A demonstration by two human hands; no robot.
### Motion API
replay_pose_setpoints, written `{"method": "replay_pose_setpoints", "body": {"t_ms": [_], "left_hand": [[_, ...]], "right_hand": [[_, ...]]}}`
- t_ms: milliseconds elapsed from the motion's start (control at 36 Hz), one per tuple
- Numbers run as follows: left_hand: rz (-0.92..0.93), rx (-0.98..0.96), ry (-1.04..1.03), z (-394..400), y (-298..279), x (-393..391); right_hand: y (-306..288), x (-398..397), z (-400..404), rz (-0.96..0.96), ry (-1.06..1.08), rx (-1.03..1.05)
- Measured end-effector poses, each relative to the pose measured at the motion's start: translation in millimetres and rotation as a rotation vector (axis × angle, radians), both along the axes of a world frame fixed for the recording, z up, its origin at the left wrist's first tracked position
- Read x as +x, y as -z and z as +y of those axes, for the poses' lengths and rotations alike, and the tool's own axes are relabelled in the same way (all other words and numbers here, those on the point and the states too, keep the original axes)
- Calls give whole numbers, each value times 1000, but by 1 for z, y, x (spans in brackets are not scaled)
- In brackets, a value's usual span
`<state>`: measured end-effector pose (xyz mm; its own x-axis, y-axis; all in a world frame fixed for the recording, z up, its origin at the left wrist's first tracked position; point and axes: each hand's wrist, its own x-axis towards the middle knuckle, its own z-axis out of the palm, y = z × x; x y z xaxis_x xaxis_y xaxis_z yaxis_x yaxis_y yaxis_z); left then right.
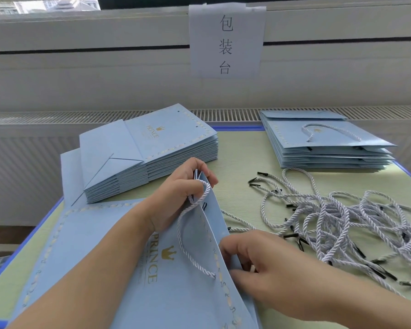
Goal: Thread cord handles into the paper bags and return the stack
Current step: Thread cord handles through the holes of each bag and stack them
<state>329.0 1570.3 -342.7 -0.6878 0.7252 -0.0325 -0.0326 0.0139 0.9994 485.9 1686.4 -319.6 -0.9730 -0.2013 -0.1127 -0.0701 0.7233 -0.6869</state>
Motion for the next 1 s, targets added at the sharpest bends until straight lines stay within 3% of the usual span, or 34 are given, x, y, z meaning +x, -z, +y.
{"method": "replay_pose_setpoints", "body": {"t_ms": [222,306,417,500,639,889,1000], "left_hand": [[8,-31,7,-1,-1,0],[6,-32,-5,-1,-1,1],[20,-39,-14,-1,-2,2],[25,-37,-14,0,-2,2],[2,-17,-12,0,-1,2],[2,-24,-9,-1,-2,-1],[-12,-18,-8,-1,-1,-3]], "right_hand": [[15,8,-3,125,131,-66],[25,11,-5,219,160,113],[31,12,-8,542,194,299],[29,10,-9,617,151,340],[28,4,-2,646,43,297],[8,-2,8,639,-226,420],[8,-1,11,635,-281,274]]}}
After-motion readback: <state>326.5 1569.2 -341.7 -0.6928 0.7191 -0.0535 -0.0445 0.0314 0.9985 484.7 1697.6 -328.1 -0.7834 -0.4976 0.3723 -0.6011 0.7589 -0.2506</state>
